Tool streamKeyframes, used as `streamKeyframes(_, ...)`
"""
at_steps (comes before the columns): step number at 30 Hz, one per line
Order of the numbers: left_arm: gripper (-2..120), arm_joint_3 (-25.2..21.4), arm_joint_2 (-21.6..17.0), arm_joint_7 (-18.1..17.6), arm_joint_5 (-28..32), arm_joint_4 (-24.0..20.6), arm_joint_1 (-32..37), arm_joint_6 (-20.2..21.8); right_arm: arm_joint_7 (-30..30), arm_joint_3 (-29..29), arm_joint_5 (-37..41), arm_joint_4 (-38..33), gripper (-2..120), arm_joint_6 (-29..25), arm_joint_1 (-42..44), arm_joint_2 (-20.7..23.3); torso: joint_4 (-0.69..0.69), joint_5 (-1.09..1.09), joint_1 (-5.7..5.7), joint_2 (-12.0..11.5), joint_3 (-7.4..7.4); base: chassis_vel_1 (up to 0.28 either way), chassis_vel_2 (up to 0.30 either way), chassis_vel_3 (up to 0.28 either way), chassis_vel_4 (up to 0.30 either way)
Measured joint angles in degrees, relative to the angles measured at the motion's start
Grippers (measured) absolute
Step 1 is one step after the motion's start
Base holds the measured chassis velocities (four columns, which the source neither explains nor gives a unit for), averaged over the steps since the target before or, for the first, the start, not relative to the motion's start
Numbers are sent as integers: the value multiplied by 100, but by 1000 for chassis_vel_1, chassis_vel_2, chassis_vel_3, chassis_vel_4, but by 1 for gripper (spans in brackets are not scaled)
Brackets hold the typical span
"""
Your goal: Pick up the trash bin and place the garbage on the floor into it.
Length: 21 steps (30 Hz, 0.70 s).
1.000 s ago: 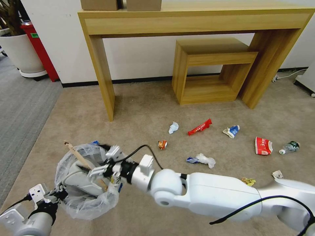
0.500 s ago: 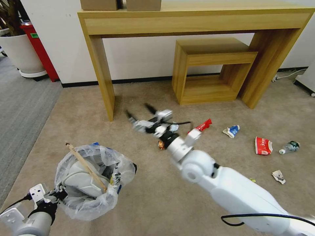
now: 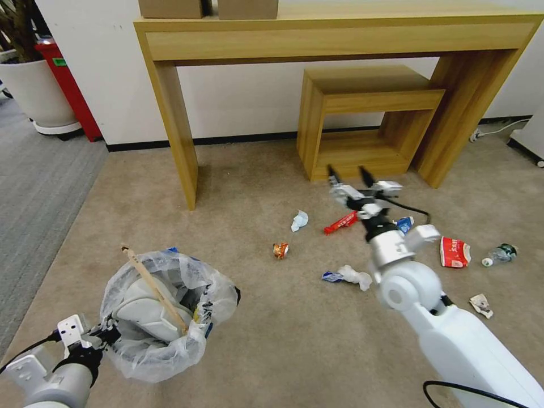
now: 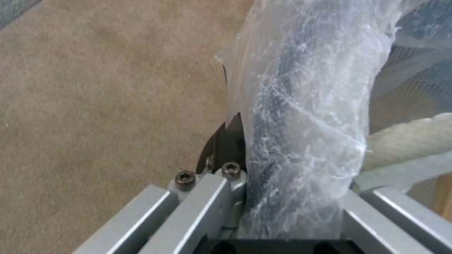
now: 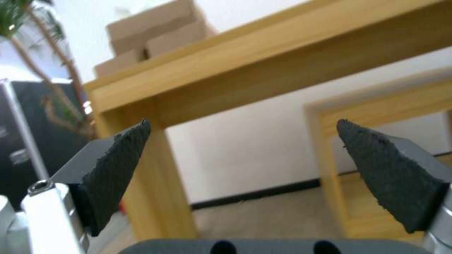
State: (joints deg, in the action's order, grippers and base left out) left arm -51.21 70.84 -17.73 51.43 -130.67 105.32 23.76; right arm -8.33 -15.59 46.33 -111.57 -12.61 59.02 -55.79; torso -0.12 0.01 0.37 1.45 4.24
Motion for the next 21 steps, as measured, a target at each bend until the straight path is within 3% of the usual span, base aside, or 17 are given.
streamKeyframes(6,0,4,-122,41,-44,17,-5,35,55,-553,-519,92,100,-194,612,-121,-1,0,0,0,0,0,0,0,0)
streamKeyframes(12,0,85,-231,63,-57,113,-40,39,-620,-895,-1257,232,100,-83,1212,-159,-1,0,0,0,0,0,0,0,0)
streamKeyframes(21,0,126,-395,47,56,452,-233,40,-609,-1127,-1366,341,100,-171,1596,-218,-1,-1,0,0,0,0,0,0,0)
